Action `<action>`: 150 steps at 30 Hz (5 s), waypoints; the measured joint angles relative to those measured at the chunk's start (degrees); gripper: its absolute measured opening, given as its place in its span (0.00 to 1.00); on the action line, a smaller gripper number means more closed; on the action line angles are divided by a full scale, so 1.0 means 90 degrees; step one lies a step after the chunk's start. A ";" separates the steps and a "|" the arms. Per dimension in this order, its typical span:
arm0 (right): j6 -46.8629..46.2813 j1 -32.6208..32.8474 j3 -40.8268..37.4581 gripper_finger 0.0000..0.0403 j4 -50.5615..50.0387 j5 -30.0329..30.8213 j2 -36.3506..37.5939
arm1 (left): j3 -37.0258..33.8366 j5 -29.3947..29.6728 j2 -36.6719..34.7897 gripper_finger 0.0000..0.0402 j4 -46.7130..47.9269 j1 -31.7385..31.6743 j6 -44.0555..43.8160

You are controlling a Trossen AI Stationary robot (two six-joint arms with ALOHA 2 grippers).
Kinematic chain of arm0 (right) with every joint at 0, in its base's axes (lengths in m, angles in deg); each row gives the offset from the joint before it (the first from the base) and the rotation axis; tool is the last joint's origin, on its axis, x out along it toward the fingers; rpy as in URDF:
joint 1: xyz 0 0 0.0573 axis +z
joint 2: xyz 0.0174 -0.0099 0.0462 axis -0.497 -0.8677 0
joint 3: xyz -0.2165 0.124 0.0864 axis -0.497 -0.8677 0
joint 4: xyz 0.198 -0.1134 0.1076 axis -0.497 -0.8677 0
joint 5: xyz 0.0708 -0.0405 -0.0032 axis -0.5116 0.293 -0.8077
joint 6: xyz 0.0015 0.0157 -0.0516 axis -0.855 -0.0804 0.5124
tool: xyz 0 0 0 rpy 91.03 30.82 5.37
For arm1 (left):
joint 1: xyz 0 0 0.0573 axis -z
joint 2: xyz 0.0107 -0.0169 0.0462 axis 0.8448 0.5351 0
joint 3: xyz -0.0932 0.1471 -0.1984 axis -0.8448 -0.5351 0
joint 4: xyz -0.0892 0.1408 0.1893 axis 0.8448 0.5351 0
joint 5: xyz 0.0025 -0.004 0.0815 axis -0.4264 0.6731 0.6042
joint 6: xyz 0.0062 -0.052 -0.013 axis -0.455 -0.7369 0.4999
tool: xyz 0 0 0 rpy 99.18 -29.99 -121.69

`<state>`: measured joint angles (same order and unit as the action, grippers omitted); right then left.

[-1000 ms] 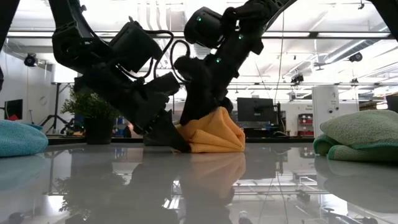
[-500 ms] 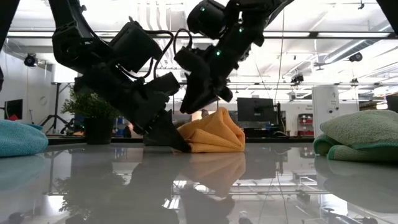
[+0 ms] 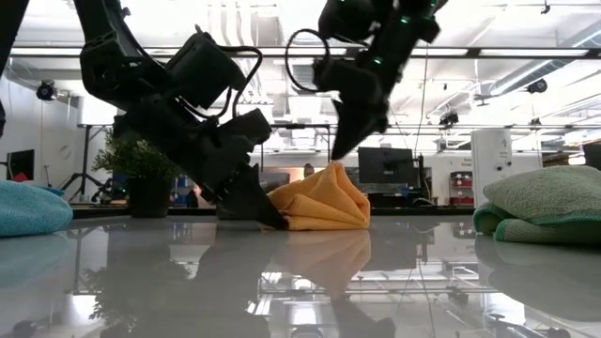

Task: Fold microfiber towels
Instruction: Fold the yellow towel, then put the yellow folded towel into the bin

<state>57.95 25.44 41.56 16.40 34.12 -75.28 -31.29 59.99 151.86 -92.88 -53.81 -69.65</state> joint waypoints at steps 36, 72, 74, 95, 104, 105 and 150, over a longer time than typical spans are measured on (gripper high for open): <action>0.0120 0.0794 -0.1377 0.02 0.4830 -0.0994 -0.1208 | 0.0014 0.0472 -0.1479 0.05 0.1413 -0.0005 0.0272; 0.0635 0.0818 -0.1653 0.02 0.5321 -0.0493 -0.1556 | 0.0037 0.1603 -0.0517 0.05 0.0987 -0.0554 0.0515; 0.0635 0.0818 -0.1647 0.02 0.5330 -0.0495 -0.1557 | 0.0036 0.1603 -0.0531 0.05 0.1005 -0.0554 0.0517; -0.0017 0.0816 -0.1597 0.14 0.4747 -0.0992 -0.0661 | 0.0024 0.1558 -0.1151 0.05 0.1076 -0.0527 0.0542; -0.0592 0.0428 -0.1590 0.32 0.3336 -0.1055 0.0291 | 0.0022 0.0898 -0.1273 0.05 0.1086 -0.0302 0.0525; -0.0673 0.0325 -0.1589 0.34 0.3089 -0.1117 0.0405 | 0.0022 0.0805 -0.1273 0.05 0.1087 -0.0271 0.0525; -0.1713 -0.1294 -0.1735 0.26 0.4405 -0.3730 -0.1040 | -0.0053 0.0381 -0.0675 0.05 0.0888 -0.0095 0.0510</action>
<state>42.53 13.79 25.94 56.04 0.55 -84.64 -31.77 63.42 145.79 -84.88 -54.67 -65.06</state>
